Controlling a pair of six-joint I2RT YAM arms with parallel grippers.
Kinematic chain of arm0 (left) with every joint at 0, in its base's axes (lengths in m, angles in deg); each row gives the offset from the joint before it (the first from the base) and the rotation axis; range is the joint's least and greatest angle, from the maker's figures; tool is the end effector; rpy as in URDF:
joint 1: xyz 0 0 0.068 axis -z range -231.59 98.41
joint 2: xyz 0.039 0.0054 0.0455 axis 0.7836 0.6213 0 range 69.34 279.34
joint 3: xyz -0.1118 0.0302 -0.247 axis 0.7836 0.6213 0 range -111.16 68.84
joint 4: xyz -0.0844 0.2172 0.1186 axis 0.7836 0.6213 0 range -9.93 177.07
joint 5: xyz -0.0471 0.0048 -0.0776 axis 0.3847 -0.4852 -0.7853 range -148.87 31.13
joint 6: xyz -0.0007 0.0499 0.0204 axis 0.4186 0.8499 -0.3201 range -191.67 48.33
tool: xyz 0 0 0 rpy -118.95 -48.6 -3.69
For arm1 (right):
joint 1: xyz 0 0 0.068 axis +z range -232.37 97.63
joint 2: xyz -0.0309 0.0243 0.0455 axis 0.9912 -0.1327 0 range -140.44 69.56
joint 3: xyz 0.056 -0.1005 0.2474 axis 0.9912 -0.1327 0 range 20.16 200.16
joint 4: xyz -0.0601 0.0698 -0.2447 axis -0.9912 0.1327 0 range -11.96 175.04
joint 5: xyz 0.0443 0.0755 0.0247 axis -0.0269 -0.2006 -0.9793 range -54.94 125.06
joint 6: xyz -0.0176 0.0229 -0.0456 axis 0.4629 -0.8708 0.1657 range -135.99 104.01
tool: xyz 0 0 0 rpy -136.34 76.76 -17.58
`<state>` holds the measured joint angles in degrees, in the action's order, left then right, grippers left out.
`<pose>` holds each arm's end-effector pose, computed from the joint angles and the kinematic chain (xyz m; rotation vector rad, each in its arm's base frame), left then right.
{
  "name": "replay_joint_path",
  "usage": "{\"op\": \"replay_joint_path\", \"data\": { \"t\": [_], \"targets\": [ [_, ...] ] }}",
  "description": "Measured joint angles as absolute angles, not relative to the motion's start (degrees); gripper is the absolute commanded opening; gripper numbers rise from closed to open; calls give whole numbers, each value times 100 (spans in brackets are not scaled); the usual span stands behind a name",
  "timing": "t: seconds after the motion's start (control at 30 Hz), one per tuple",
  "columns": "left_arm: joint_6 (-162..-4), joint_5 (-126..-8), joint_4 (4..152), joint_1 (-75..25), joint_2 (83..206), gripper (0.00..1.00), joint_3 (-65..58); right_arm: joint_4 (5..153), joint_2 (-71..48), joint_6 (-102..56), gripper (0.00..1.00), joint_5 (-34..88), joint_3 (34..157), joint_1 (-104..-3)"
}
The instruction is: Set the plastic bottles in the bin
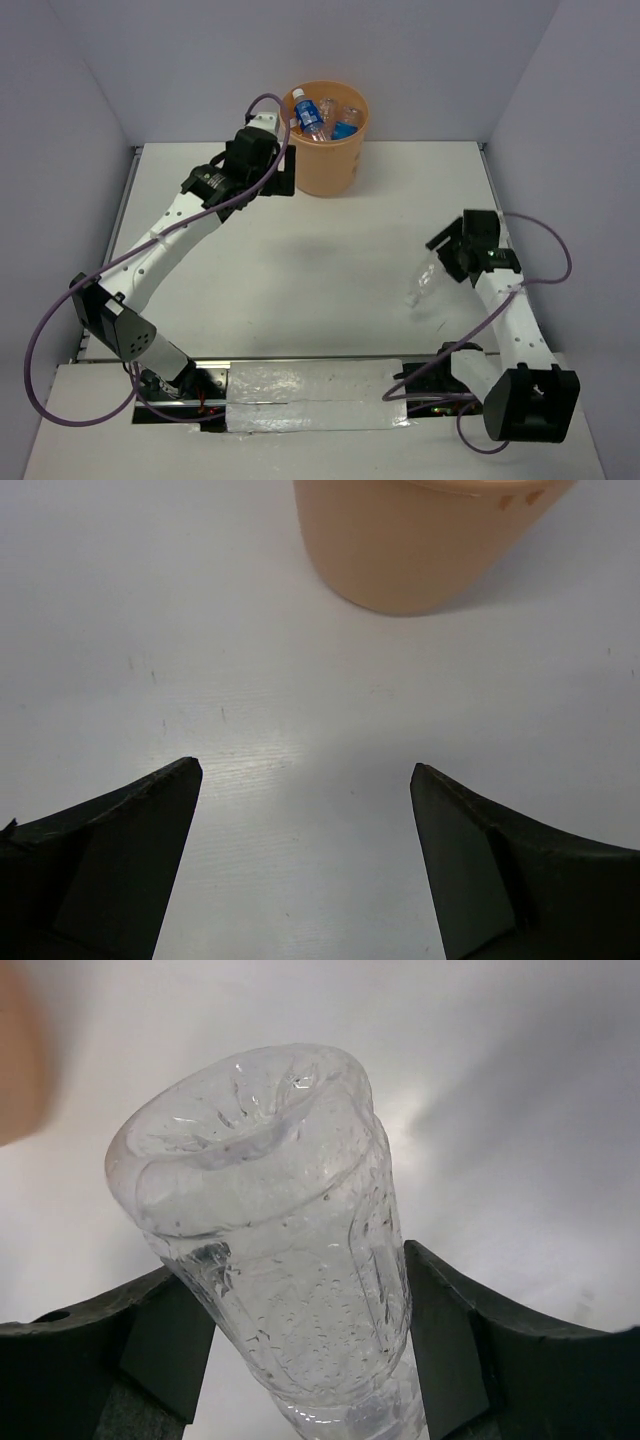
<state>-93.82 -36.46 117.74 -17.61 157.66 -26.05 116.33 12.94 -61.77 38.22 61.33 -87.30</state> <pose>0.2897 -0.1790 0.4098 -0.0170 2.0738 -0.1872 0.1908 -0.0185 0.2381 1.1000 2.2684 0.2227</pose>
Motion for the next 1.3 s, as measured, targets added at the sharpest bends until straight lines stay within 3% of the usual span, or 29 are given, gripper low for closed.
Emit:
{"op": "replay_joint_path", "data": {
  "t": [0.17,0.3,0.63,0.7,1.0,1.3],
  "targets": [
    [-9611,-2986,11879,-1759,15748,99,-2622,11305,590,-5769,44,3900,8565,-7751],
    [-9729,-2538,12032,-1823,15597,99,-2673,10968,-432,-5262,40,4346,10683,-6905],
    [-10088,-2238,12532,-2190,14894,99,-3081,10194,-3086,-4252,40,5205,14482,-5950],
    [-10184,-2225,12604,-2212,14806,99,-3081,9954,-3639,-4158,45,5347,15024,-5880],
    [-10488,-2317,12856,-2330,14590,99,-2692,9331,-5387,-4101,47,5640,15907,-5607],
    [-10486,-2363,12853,-2415,14511,99,-2522,9285,-5593,-4044,50,6014,14993,-5495]
  ]
}}
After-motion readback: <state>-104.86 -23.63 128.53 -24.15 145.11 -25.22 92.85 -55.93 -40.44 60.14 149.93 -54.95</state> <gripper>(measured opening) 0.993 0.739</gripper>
